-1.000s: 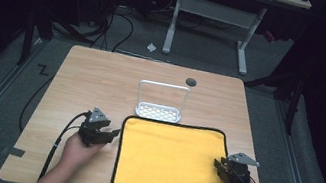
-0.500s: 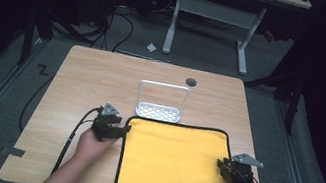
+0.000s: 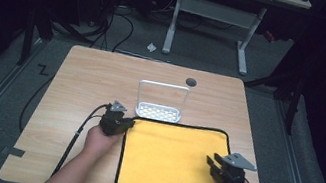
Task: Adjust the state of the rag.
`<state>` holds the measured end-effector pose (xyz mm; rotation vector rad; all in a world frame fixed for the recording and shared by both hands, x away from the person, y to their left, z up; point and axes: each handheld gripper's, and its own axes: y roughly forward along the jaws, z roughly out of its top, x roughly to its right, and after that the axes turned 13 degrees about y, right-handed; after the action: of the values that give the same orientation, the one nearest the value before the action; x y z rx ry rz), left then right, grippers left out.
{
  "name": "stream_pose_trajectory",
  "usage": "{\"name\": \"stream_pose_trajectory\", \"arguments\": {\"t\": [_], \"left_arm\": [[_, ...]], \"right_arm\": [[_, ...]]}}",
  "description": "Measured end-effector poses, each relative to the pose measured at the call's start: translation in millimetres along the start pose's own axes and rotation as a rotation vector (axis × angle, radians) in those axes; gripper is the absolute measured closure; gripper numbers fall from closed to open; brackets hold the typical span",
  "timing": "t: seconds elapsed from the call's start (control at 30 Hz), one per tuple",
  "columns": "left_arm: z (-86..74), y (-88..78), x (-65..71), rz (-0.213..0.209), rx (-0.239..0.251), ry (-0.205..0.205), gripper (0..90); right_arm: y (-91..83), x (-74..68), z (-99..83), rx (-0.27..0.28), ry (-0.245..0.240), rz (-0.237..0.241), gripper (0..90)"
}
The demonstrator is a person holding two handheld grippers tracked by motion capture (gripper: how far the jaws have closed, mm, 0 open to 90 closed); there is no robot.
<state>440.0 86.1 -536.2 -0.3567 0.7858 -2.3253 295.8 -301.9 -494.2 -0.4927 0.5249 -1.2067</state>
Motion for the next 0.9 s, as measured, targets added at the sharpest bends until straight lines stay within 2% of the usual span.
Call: {"name": "stream_pose_trajectory", "arguments": {"t": [0.07, 0.13, 0.23, 0.37, 0.43, 0.63, 0.77, 0.9], "left_arm": [[-1.0, -0.9, -2.6, -0.019, 0.01, -0.013, 80.8], [-1.2, -2.1, -1.2, -0.006, 0.026, -0.001, 82.2], [-2.1, -4.6, 2.1, 0.016, 0.055, 0.01, 82.9], [-2.7, -5.0, 0.1, 0.009, 0.056, -0.004, 82.8], [-3.0, -5.8, 0.8, 0.018, 0.063, 0.0, 82.5], [-3.8, -7.2, 1.2, 0.021, 0.082, -0.001, 82.5], [-3.8, -7.5, 1.9, 0.025, 0.084, 0.004, 82.5], [-4.0, -7.6, 2.0, 0.021, 0.085, 0.003, 82.1]], "right_arm": [[0.9, -25.2, 1.3, 0.004, -0.044, 0.062, 63.9], [5.3, -55.0, 0.6, 0.003, -0.11, 0.113, 63.9], [15.7, -87.3, -1.4, -0.024, -0.137, 0.197, 62.7], [32.4, -125.1, -2.5, -0.066, -0.184, 0.27, 60.6], [40.5, -141.7, -2.9, -0.089, -0.203, 0.305, 58.7], [58.5, -181.3, -7.6, -0.141, -0.241, 0.369, 57.0], [68.4, -199.9, -10.0, -0.167, -0.273, 0.388, 57.0], [75.8, -215.2, -13.6, -0.195, -0.285, 0.406, 56.1]]}}
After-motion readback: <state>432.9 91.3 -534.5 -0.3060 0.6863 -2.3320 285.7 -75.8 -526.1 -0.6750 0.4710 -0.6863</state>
